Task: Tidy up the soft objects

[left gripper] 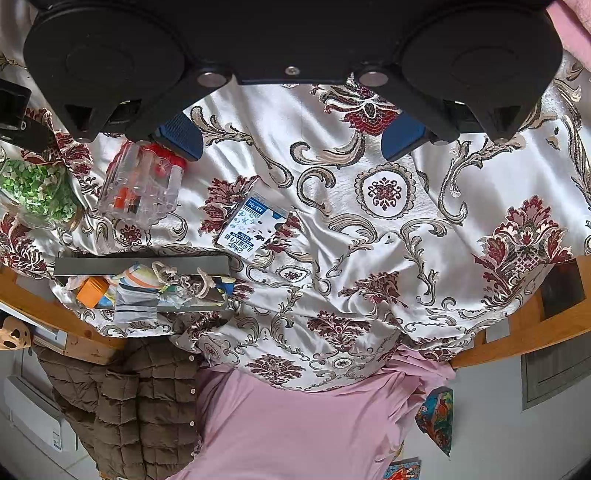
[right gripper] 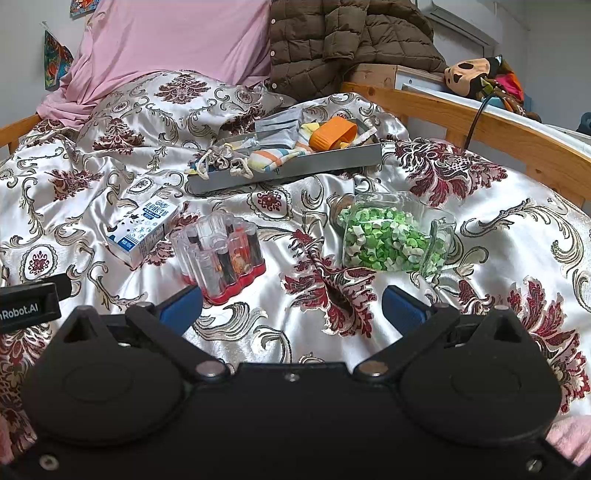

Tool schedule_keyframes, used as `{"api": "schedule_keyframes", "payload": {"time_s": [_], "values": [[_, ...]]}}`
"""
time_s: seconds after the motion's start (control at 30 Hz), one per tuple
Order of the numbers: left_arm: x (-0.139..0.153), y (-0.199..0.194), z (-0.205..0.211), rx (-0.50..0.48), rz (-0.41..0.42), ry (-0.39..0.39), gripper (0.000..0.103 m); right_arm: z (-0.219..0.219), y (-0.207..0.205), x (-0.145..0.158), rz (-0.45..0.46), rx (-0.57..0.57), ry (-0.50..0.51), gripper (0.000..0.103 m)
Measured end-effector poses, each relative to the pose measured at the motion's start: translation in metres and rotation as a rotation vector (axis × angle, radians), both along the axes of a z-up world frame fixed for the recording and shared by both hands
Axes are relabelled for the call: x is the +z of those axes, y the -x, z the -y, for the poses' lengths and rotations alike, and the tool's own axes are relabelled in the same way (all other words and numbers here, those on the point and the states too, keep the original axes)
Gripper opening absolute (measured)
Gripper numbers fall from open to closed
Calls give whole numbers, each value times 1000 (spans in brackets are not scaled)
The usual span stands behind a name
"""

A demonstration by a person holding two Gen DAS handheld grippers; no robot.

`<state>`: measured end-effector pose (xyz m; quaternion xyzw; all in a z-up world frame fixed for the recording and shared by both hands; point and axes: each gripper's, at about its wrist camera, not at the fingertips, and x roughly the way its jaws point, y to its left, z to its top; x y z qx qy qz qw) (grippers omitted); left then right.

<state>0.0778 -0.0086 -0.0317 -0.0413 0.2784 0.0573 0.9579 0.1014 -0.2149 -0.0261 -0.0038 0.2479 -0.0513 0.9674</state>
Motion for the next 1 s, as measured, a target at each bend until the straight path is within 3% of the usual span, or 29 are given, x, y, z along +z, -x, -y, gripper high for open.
{"api": "schedule_keyframes", "payload": {"time_s": [1.0], "values": [[7, 3, 2, -34, 5, -3, 102, 0, 1, -3, -16, 7, -7, 102]]}}
